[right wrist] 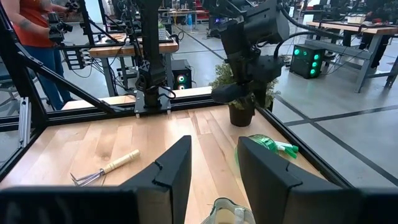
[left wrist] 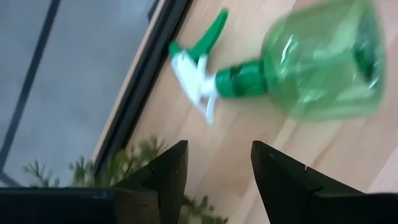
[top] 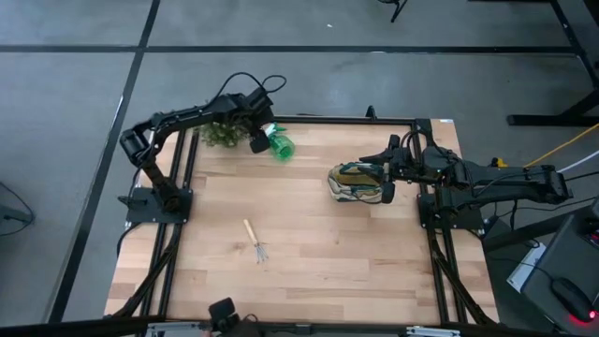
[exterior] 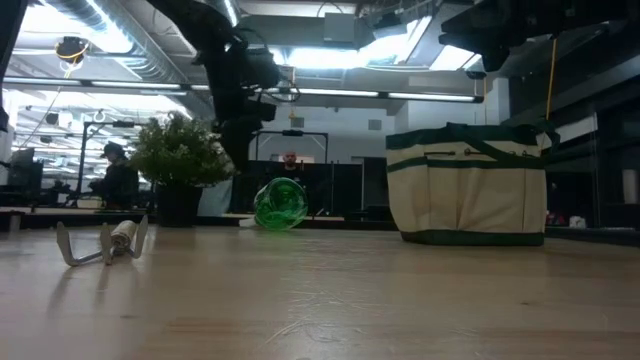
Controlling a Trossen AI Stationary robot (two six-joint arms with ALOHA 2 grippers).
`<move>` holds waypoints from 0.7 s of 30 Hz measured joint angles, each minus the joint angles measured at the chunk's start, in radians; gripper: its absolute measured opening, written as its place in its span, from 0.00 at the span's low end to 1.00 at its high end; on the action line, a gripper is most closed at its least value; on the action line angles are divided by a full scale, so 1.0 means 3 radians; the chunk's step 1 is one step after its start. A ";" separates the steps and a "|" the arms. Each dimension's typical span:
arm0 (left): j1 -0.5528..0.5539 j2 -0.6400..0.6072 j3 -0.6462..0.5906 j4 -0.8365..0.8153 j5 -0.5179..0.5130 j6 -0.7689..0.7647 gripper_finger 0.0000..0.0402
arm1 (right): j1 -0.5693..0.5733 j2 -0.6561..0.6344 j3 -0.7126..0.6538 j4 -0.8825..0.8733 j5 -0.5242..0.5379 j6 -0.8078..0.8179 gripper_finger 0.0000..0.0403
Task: Pick & Place Garden tools in Gardening bag
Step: Put the spray bottle into the gardening bag
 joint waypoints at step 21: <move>-0.0171 -0.0002 -0.0003 0.0275 0.0075 0.1381 0.43 | 0.0000 0.0000 0.0000 0.0000 -0.0003 -0.0001 0.33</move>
